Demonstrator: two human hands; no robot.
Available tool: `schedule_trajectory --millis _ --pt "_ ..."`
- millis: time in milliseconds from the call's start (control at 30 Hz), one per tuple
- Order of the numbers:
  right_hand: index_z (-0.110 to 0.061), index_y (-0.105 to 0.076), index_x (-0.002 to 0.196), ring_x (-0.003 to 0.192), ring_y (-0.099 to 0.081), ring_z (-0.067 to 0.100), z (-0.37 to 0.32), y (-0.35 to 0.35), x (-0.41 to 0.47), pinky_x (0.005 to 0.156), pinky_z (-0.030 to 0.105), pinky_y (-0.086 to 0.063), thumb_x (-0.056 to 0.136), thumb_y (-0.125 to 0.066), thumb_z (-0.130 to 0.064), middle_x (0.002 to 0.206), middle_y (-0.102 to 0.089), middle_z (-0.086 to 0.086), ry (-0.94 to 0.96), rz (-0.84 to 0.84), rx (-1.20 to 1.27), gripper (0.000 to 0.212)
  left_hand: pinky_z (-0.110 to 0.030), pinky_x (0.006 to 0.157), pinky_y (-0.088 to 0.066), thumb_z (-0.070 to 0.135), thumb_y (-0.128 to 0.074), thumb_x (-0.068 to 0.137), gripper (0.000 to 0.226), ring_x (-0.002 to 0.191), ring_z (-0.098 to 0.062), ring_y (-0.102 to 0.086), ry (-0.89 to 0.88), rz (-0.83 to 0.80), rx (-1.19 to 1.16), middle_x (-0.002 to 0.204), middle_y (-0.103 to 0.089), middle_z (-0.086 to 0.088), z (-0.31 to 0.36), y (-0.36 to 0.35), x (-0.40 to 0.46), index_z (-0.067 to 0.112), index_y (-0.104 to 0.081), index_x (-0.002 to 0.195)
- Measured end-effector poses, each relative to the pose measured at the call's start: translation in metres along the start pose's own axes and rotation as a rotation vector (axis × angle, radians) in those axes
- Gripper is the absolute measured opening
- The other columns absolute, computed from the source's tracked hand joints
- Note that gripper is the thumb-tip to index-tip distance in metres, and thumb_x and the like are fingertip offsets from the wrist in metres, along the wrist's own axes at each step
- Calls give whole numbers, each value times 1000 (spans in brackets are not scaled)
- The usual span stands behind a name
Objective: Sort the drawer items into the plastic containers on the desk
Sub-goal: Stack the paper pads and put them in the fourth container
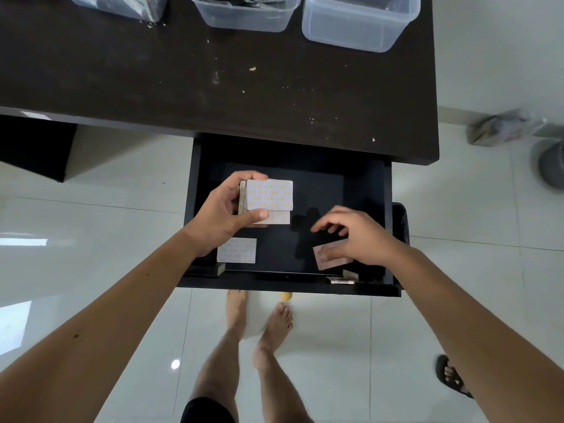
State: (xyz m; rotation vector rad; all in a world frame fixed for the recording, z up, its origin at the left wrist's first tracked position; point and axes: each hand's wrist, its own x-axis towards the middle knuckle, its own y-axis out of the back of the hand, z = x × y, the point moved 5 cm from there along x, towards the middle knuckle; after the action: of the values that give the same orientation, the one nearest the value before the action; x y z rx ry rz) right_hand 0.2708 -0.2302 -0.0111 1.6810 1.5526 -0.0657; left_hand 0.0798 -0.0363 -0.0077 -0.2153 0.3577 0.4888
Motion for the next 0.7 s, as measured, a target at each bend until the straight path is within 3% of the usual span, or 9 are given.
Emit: schedule_trajectory --millis 67,233,333,533,633,700 --pt "-37 -72 119 116 -53 7 2 -8 7 97 25 -48 73 -95 -23 121 -56 -16 1 -76 -130 54 -47 95 -63 0 -76 89 58 130 -22 -64 5 5 -9 132 -67 0 -2 2 1 23 -55 138" --pt "-40 -61 119 119 -37 15 11 -22 14 100 36 -47 69 -96 -19 123 -37 -14 -9 -206 -490 65 -48 93 -63 1 -77 89 58 133 -27 -61 16 14 -15 135 -66 -1 -7 8 3 25 -55 137" --pt "-36 -58 123 123 -38 14 11 -23 14 101 38 -49 75 -92 -17 126 -37 -13 28 -149 -525 61 -52 94 -62 2 -77 88 59 134 -28 -61 14 19 -22 138 -64 -3 -8 10 6 27 -55 137" --pt "-34 -54 144 125 -39 19 4 -15 18 106 39 -43 81 -87 -27 132 -42 -5 114 73 -479 71 -44 91 -64 -3 -75 90 57 131 -23 -63 -4 42 -41 136 -65 -4 -6 9 9 22 -54 137" --pt "-20 -59 135 127 -40 18 7 -15 18 106 44 -50 81 -87 -21 132 -43 -4 94 131 -464 61 -41 89 -64 -4 -75 90 55 128 -21 -65 -10 55 -53 134 -66 -4 -7 10 10 23 -55 134" --pt "-22 -62 128 123 -42 16 6 -13 14 102 45 -51 81 -86 -23 127 -47 -6 113 164 -412 54 -41 89 -64 -4 -75 90 55 129 -23 -65 -16 61 -49 135 -65 -6 -7 10 11 25 -56 133"
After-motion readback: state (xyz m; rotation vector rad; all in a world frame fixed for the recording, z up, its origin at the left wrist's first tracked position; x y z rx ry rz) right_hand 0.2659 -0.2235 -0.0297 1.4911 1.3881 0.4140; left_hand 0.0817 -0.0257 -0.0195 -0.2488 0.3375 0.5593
